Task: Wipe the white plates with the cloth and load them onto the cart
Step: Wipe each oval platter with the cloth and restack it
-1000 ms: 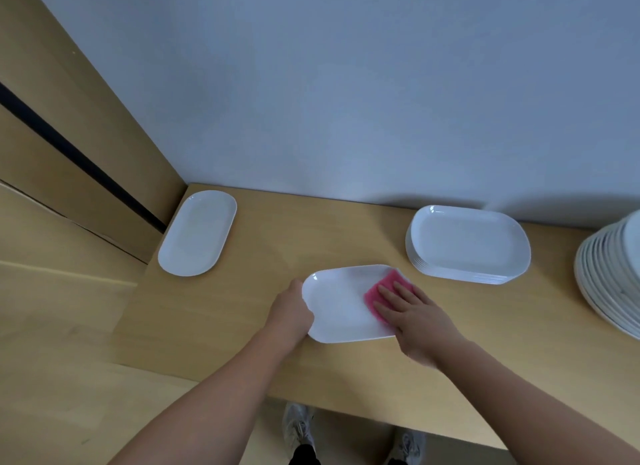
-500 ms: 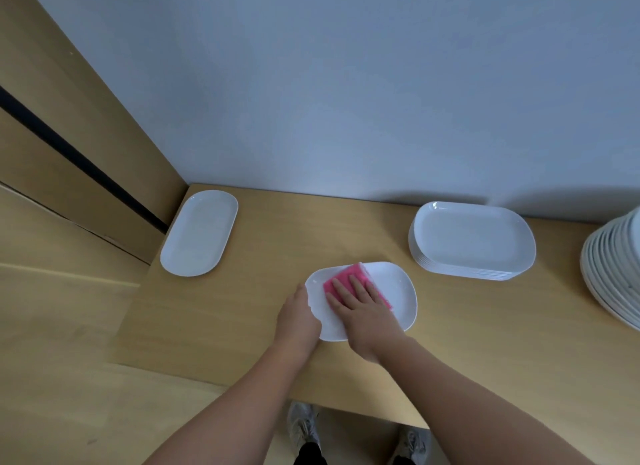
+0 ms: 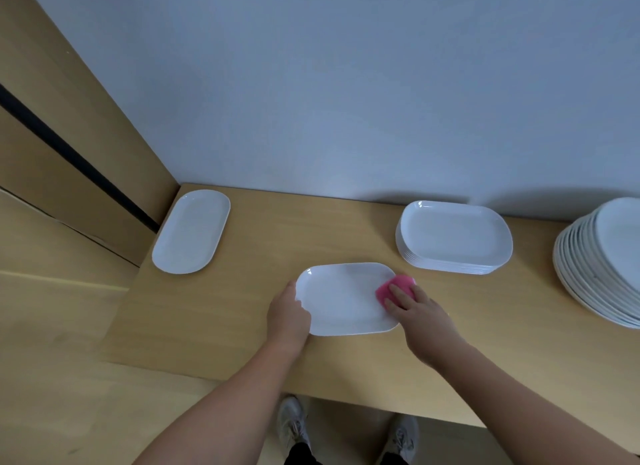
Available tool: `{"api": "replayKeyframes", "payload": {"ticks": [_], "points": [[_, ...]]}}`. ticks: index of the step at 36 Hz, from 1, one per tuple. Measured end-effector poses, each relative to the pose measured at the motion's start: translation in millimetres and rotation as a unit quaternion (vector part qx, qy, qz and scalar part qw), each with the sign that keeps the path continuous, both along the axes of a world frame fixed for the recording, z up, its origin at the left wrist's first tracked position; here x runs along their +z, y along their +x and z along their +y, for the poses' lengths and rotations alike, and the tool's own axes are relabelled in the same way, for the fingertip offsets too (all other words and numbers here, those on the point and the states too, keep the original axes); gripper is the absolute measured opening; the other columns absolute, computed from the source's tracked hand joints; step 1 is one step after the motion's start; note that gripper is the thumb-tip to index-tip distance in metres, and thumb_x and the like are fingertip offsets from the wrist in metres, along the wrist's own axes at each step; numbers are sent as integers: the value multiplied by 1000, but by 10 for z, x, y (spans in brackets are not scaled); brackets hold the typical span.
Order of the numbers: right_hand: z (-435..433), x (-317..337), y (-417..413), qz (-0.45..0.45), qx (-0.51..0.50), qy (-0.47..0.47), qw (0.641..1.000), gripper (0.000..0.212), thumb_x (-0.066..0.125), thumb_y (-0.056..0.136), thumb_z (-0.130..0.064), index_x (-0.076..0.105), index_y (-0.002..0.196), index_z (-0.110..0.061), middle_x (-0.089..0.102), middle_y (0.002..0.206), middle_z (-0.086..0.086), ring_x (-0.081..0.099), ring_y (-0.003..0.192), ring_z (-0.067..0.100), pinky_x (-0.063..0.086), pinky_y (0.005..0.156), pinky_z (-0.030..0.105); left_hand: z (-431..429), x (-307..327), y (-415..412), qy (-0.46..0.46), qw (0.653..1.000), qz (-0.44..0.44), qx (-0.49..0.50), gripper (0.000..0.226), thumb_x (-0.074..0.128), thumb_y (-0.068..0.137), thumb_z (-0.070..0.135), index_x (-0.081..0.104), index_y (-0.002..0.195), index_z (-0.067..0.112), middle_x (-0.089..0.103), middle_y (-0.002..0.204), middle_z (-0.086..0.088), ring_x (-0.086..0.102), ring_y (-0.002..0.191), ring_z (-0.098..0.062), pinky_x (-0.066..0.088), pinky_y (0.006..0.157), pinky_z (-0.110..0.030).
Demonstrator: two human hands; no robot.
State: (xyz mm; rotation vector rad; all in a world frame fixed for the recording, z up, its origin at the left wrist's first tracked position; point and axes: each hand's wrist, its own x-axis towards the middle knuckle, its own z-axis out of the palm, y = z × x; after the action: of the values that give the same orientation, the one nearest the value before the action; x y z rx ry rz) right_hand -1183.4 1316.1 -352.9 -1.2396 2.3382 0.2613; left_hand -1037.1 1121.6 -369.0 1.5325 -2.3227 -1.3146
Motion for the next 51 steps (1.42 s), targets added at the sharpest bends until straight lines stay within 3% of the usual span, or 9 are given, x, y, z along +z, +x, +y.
{"api": "replayKeyframes", "payload": {"ticks": [10, 15, 21, 27, 33, 38, 43, 47, 51], "points": [[378, 284, 72, 74, -7, -151, 986, 72, 66, 67, 8, 58, 133, -18, 50, 143, 7, 54, 118, 42, 53, 83, 52, -141, 74, 239, -119, 975, -67, -173, 49, 43, 87, 15, 45, 136, 24, 44, 133, 1, 56, 101, -23, 42, 73, -31], [351, 361, 121, 89, -2, -168, 982, 72, 71, 60, 10, 64, 127, -16, 59, 134, 9, 60, 110, 41, 56, 76, 50, -209, 71, 378, -224, 907, -96, -342, 45, 47, 93, 7, 57, 135, 19, 41, 150, -5, 37, 138, -25, 33, 109, -34], [356, 371, 162, 112, 2, -199, 974, 77, 79, 44, 11, 71, 116, -15, 67, 121, 10, 67, 94, 40, 59, 64, 47, -149, 101, 356, -305, 861, 3, -406, 34, 87, 50, -9, 79, 74, 14, 76, 95, -8, 73, 92, -30, 56, 80, -50], [347, 400, 177, 124, 6, -252, 960, 73, 81, 47, 11, 71, 115, -13, 67, 122, 10, 66, 97, 41, 59, 69, 48, -126, 156, 358, -347, 833, 30, -431, 43, 98, 27, 6, 74, 57, 26, 75, 79, 10, 74, 79, -13, 58, 65, -26], [208, 506, 192, 131, 9, -328, 935, 75, 76, 50, 16, 69, 120, -12, 64, 125, 12, 65, 100, 42, 58, 71, 50, -139, 242, 428, -299, 856, 53, -419, 42, 85, 45, -17, 77, 78, 8, 76, 87, -8, 74, 78, -32, 59, 56, -40], [60, 617, 159, 124, 15, -396, 910, 75, 63, 60, 23, 62, 128, -10, 57, 135, 13, 59, 107, 44, 54, 81, 52, -226, 333, 496, -176, 928, 55, -325, 36, 53, 94, 8, 64, 128, 11, 64, 128, -3, 60, 116, -19, 38, 95, -14], [-77, 711, 152, 119, 36, -426, 896, 76, 54, 66, 23, 56, 135, -11, 50, 142, 12, 54, 112, 44, 50, 88, 52, -210, 569, 462, -168, 940, 154, -255, 27, 52, 95, 18, 69, 113, 10, 66, 85, 9, 55, 74, 1, 34, 69, 1], [-147, 736, 222, 126, 52, -440, 887, 77, 57, 63, 22, 58, 132, -10, 50, 142, 11, 53, 116, 42, 50, 90, 51, -165, 582, 447, -82, 958, 191, -196, 26, 52, 97, 12, 67, 117, 15, 69, 91, 4, 62, 85, -9, 48, 76, -22], [-194, 700, 297, 118, 64, -431, 892, 77, 61, 61, 21, 60, 131, -11, 51, 141, 11, 54, 118, 43, 50, 91, 52, -99, 624, 422, -14, 971, 202, -125, 40, 49, 100, 11, 50, 135, 30, 62, 113, 27, 56, 102, 14, 41, 86, -5]]}}
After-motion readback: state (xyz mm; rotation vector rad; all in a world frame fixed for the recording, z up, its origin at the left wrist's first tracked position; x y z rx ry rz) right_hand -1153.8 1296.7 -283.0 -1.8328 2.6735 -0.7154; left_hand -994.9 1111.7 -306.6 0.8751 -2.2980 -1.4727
